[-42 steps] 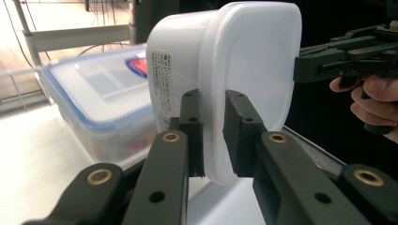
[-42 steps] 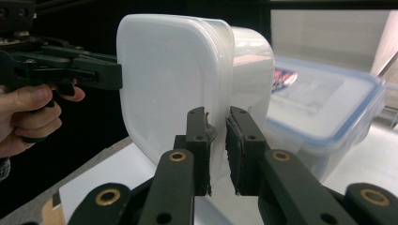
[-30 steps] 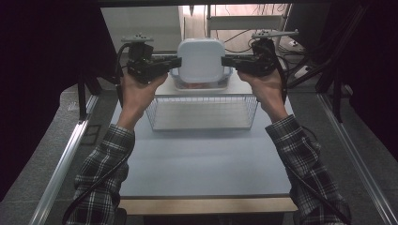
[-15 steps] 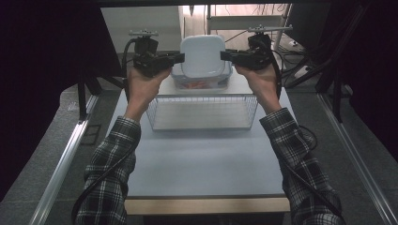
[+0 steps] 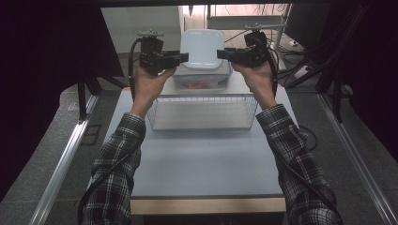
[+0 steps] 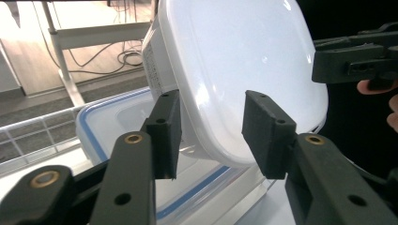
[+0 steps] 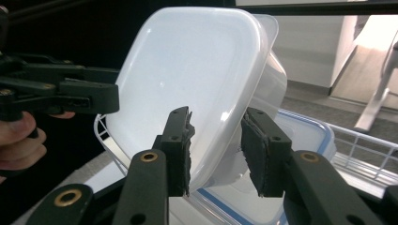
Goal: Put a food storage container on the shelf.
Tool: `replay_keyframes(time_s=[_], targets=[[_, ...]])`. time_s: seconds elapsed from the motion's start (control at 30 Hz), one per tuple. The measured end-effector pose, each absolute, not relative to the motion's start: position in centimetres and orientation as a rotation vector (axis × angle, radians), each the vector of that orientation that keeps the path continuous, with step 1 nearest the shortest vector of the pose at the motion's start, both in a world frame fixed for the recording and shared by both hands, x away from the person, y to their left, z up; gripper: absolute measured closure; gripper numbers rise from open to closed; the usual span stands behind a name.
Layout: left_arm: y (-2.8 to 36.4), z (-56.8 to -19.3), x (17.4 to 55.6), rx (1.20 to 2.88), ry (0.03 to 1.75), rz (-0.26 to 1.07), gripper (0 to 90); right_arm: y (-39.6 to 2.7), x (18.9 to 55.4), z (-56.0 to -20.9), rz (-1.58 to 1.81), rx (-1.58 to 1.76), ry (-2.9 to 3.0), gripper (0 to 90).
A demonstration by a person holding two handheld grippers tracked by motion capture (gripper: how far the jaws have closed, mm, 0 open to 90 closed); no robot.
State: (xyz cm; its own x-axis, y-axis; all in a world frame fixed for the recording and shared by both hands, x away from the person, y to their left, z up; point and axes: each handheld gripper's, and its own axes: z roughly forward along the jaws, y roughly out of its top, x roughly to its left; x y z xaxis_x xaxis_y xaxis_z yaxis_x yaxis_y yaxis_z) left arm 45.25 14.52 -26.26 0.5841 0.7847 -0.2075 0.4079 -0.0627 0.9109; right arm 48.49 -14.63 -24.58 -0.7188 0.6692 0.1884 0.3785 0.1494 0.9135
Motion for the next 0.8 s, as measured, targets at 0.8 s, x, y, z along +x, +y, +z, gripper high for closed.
replay_keyframes(time_s=[0.8], targets=[[14.7,-25.3,47.2,1.666,1.055,0.450,43.9,-13.4,49.8,-24.3,1.515,1.072,2.058,55.5]])
